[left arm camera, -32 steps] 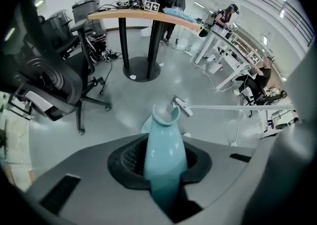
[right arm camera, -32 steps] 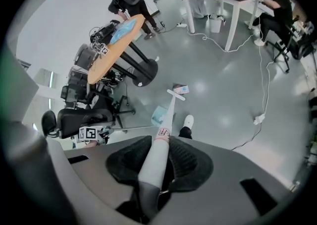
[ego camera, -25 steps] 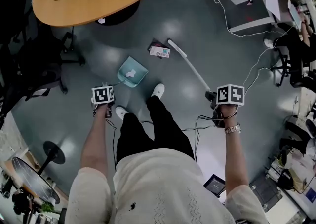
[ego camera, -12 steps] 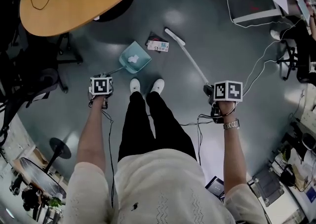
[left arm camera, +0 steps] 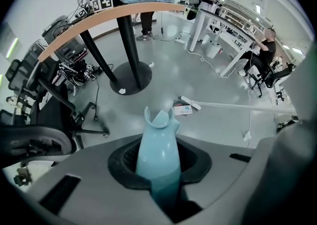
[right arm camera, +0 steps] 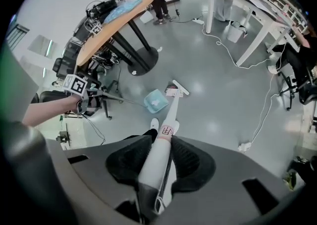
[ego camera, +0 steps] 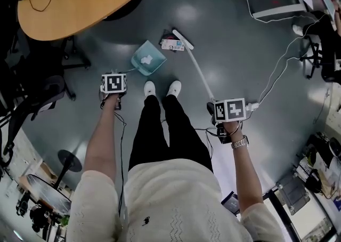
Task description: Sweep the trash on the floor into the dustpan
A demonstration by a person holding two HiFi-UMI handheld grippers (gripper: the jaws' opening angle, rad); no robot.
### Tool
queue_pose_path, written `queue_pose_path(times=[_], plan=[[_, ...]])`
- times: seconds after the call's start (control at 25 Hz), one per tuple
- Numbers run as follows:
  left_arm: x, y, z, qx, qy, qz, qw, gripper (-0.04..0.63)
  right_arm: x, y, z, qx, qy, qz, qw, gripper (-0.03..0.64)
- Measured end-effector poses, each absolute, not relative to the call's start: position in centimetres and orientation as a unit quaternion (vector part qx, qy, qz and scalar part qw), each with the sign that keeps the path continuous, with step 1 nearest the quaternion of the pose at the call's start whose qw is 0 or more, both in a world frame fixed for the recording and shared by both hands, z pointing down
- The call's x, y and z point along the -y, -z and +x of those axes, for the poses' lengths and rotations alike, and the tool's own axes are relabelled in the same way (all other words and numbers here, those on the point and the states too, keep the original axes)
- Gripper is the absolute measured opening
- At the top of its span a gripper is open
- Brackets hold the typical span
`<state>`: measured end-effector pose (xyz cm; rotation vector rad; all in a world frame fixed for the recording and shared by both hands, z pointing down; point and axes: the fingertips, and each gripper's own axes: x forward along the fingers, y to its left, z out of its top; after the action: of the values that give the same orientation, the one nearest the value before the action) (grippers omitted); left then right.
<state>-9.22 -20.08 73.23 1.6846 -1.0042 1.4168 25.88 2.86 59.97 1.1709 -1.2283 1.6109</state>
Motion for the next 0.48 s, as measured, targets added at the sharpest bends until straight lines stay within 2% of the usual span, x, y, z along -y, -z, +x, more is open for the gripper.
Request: queue_pose_path(times=[0.48], plan=[[19.8, -73.3, -10.6, 0.373, -0.539, 0.669, 0.349, 0.092, -5.0, -57.5, 13.2, 0.506, -0.682, 0.393, 0.352, 0.121]])
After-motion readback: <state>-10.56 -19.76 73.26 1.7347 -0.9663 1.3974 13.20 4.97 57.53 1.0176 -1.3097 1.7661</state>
